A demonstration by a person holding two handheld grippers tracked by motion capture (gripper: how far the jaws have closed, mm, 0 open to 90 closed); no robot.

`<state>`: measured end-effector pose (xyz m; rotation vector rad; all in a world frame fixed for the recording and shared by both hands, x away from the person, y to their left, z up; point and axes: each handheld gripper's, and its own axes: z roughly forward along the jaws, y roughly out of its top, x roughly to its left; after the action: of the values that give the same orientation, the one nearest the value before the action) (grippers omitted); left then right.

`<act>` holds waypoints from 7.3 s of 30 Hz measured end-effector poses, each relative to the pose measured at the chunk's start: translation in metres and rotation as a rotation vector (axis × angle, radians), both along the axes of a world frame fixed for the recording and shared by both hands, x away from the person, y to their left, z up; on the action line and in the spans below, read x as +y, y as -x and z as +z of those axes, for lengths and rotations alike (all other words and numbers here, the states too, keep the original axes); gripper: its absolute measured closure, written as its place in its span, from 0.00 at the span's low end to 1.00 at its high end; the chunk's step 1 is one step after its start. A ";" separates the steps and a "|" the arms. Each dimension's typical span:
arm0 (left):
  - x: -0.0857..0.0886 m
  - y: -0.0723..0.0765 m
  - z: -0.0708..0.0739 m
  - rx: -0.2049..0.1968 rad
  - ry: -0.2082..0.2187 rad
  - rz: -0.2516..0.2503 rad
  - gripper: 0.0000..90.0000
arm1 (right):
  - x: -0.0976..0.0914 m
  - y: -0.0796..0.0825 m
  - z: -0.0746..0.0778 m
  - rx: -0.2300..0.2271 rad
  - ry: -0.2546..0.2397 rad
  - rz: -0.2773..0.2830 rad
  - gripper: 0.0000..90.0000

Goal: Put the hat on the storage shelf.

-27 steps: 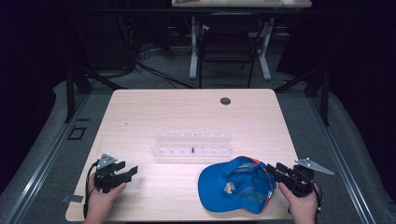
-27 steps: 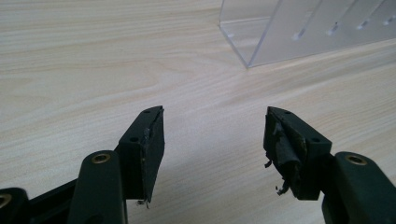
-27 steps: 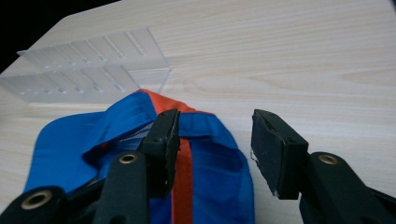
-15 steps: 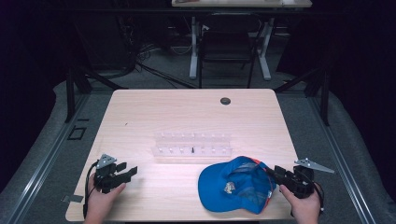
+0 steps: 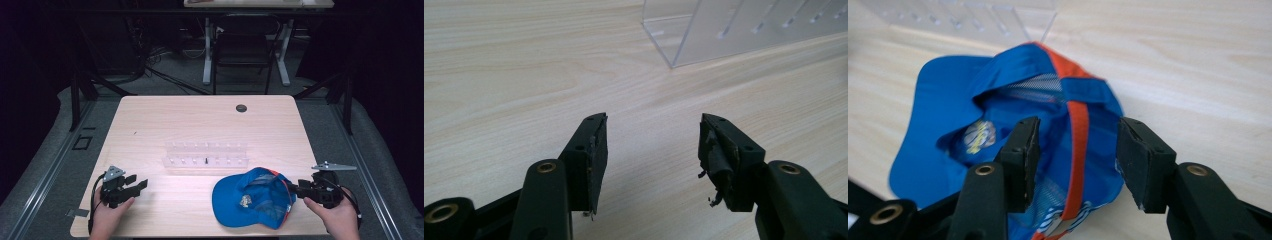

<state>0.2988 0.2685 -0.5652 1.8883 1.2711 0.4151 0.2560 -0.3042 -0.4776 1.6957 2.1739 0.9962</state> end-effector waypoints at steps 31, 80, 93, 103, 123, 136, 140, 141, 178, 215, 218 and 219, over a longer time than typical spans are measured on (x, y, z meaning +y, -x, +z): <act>-0.004 0.002 0.000 -0.007 -0.039 -0.009 0.49 | 0.006 -0.035 -0.034 0.293 -0.128 0.114 0.65; -0.005 0.001 -0.002 -0.009 -0.052 -0.004 0.49 | 0.016 -0.036 0.003 0.348 -0.101 0.153 0.86; -0.005 0.001 -0.002 -0.009 -0.049 -0.008 0.49 | 0.037 -0.045 0.035 0.400 0.003 0.118 0.86; -0.006 0.001 -0.003 -0.012 -0.051 -0.003 0.49 | 0.048 -0.051 0.056 0.421 0.009 0.115 0.86; -0.007 0.001 -0.003 -0.010 -0.053 -0.009 0.49 | 0.084 -0.068 0.110 0.419 -0.035 0.155 0.86; -0.007 0.001 -0.003 -0.010 -0.049 -0.010 0.49 | 0.111 -0.078 0.134 0.464 -0.154 0.207 0.86; -0.007 0.001 -0.002 -0.014 -0.047 -0.011 0.49 | 0.121 -0.080 0.141 0.482 -0.231 0.241 0.86; -0.007 0.001 -0.002 -0.014 -0.047 -0.011 0.49 | 0.123 -0.080 0.143 0.488 -0.234 0.250 0.86; -0.007 0.001 -0.001 -0.005 -0.046 -0.018 0.49 | 0.139 -0.095 0.176 0.446 -0.467 0.251 0.86; -0.020 0.008 0.009 -0.041 -0.032 0.019 0.53 | 0.154 -0.144 0.192 0.367 -0.559 0.176 0.86; -0.022 0.007 0.009 -0.045 -0.036 0.018 0.52 | 0.155 -0.147 0.191 0.362 -0.564 0.165 0.86; -0.023 0.007 0.009 -0.043 -0.038 0.017 0.51 | 0.155 -0.149 0.191 0.363 -0.559 0.165 0.86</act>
<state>0.2917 0.2459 -0.5564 1.8916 1.2595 0.4887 0.4046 -0.1492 -0.2867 2.0946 2.4466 1.5637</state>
